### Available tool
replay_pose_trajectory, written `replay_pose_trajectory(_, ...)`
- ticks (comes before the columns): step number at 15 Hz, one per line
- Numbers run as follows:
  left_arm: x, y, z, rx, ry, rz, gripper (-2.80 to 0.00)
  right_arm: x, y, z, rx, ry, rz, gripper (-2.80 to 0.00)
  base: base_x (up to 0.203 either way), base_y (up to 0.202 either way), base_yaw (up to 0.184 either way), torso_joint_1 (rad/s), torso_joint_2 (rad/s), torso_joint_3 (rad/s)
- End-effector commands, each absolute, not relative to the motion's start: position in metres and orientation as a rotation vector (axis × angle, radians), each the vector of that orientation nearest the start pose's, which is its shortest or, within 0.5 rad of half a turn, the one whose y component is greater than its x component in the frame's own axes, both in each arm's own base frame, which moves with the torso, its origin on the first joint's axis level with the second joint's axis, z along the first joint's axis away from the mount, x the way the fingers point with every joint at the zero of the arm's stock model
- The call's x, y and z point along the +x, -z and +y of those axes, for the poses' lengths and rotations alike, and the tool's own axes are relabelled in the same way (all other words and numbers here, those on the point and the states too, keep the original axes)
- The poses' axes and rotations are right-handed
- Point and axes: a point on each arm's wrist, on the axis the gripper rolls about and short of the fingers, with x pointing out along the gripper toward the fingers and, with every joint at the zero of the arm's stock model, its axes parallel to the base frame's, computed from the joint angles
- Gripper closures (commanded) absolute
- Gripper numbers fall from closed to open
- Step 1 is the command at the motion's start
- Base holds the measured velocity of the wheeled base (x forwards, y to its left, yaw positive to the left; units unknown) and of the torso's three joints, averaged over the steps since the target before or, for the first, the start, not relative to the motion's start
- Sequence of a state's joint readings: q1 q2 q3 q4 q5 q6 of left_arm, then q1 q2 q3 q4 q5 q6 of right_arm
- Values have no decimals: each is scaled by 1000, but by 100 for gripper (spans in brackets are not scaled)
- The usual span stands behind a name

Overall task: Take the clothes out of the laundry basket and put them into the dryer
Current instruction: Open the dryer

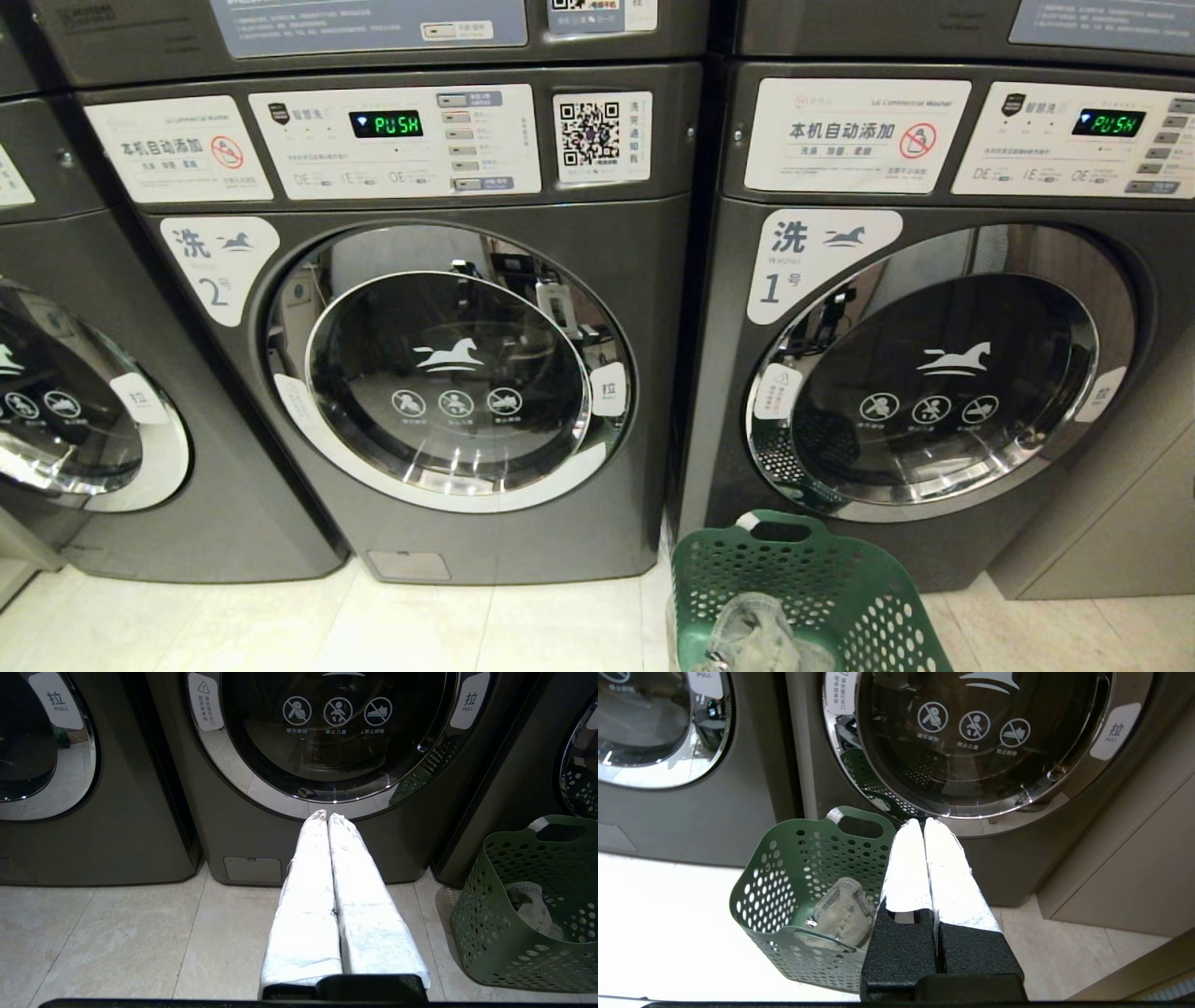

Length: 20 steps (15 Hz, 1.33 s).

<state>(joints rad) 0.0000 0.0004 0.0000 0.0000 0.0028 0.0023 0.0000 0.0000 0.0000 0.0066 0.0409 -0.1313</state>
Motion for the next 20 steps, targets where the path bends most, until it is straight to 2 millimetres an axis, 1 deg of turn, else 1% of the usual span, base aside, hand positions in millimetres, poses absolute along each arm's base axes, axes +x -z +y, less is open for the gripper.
replay_pose_trajectory(1,-23,-75,0,3,-3,0,0,-23,-75,1,-156,-50,4,0,0,0,0,0,0,0)
replay_pose_trajectory(11,-23,-75,0,2,-3,0,0,-23,-75,1,-144,-39,6,0,0,0,0,0,0,-3)
replay_pose_trajectory(15,-23,-76,0,5,-3,-2,0,-24,-77,1,-149,-40,18,0,0,0,0,2,3,-148)
replay_pose_trajectory(16,-23,-76,0,5,-2,-2,0,-27,-85,1,-152,-44,19,0,0,0,0,-1,4,-196)
replay_pose_trajectory(18,-23,-76,0,5,-2,-2,0,-29,-105,1,-152,-55,95,0,0,0,0,5,0,-193)
replay_pose_trajectory(20,-23,-76,0,3,-2,-2,0,-18,-123,1,-154,-56,206,0,0,0,0,1,1,-191)
